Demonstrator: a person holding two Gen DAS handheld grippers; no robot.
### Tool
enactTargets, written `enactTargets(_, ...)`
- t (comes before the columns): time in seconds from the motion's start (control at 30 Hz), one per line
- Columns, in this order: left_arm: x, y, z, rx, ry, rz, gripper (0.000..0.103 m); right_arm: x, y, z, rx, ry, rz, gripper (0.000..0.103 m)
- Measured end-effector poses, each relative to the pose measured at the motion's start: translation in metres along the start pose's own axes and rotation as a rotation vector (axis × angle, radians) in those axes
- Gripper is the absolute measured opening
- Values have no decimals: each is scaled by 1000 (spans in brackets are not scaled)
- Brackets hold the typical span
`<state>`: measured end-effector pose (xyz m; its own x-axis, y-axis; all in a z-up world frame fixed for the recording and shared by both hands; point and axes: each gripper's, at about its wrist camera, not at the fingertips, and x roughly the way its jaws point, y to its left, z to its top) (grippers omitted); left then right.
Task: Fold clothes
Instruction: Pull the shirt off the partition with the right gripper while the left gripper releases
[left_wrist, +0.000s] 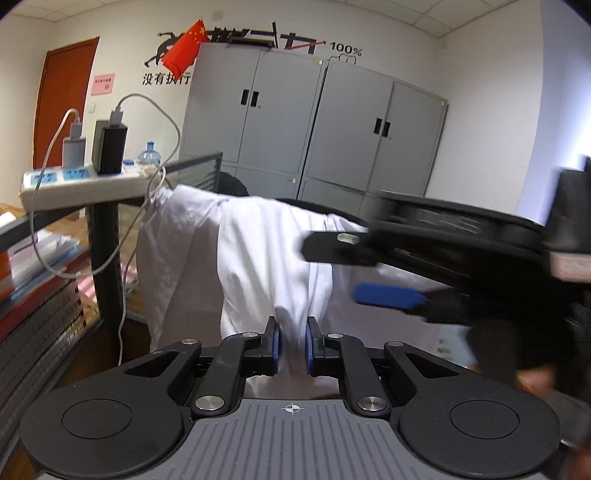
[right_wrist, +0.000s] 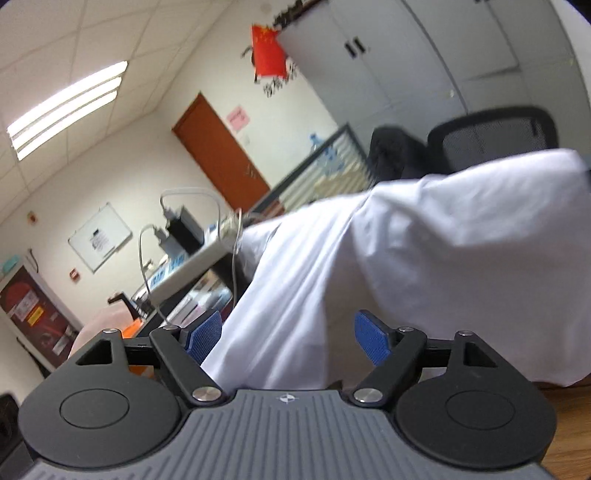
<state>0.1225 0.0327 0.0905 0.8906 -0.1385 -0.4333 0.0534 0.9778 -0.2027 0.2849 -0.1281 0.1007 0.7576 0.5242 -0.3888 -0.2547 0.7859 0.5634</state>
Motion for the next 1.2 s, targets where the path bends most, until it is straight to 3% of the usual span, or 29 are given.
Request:
enactTargets(0.03, -2, 1, -1, -5, 3, -1, 13, 5, 3, 2, 10, 11, 16, 79)
enactTargets(0.17, -10, 1, -7, -4, 30, -13, 10, 25, 13, 9, 43, 51, 71, 25)
enactTargets(0.23, -18, 3, -15, -17, 54, -36, 6, 16, 18, 5, 9, 28, 42, 14)
enactTargets(0.33, -29, 9, -29, -49, 100, -73, 6, -2, 19, -1, -11, 9, 19, 12)
enactTargets(0.43, -37, 18, -45, -61, 140, -51, 8, -27, 15, -13, -27, 21, 10, 12)
enactTargets(0.6, -43, 35, -65, -50, 169, 22, 38, -74, 3, -43, -51, 41, -42, 12)
enactTargets(0.67, -42, 40, -70, -39, 176, 50, 55, -93, -2, -55, -54, 45, -67, 12)
enactTargets(0.77, -42, 48, -79, -22, 188, 92, 63, -121, -11, -73, -58, 53, -103, 12)
enactTargets(0.9, -38, 55, -89, 3, 208, 131, 68, -159, -21, -97, -63, 63, -151, 12)
enactTargets(1.2, -24, 51, -93, 61, 216, 113, 74, -215, -48, -141, -71, 115, -314, 12)
